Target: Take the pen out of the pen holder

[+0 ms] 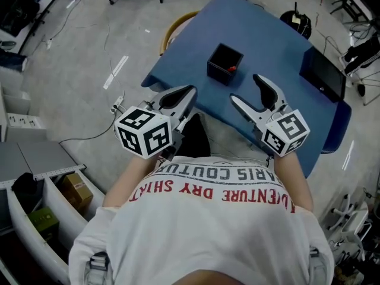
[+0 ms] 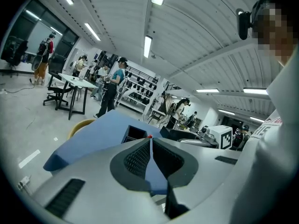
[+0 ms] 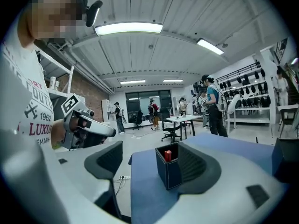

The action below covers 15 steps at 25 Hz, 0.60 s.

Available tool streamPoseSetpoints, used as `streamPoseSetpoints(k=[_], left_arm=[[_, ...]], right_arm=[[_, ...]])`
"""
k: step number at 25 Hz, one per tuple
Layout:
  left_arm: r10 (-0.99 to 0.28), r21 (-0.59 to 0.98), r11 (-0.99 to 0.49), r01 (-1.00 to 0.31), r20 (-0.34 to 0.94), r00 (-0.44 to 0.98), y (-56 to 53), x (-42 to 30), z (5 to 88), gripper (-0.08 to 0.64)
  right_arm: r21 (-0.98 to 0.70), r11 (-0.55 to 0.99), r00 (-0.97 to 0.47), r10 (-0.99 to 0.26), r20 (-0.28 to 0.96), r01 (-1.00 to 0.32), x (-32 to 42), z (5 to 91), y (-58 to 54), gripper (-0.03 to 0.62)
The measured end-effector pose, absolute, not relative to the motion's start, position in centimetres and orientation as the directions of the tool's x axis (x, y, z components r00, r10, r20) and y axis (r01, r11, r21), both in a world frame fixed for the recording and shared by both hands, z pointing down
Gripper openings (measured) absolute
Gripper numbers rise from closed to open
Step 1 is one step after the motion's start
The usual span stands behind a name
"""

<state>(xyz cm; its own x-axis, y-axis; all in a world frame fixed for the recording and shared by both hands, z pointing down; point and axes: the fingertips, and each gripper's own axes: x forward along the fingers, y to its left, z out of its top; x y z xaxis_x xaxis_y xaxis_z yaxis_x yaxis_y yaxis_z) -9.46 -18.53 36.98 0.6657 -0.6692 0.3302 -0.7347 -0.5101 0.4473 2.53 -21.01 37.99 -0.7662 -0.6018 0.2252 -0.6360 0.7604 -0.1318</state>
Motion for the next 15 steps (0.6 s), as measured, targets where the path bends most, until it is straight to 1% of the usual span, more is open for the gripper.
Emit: streamPoseSetpoints(k=[13,15], left_arm=[[-0.602,0.446,-0.556,-0.701,0.365,0.710,-25.5,-9.2,38.0,0.040],[-0.590,0.445,-0.561,-0.698,0.377,0.714,-26.3,-9.4,38.3,0.040]], right_arm=[[-0.161,0.744,-0.752,-0.595,0.283,-0.649,1.3,41.5,-26.2,0.348],[-0.157,0.747,-0.753,-0.590,0.291,-0.646,0.9,41.9,-26.5,0.338]])
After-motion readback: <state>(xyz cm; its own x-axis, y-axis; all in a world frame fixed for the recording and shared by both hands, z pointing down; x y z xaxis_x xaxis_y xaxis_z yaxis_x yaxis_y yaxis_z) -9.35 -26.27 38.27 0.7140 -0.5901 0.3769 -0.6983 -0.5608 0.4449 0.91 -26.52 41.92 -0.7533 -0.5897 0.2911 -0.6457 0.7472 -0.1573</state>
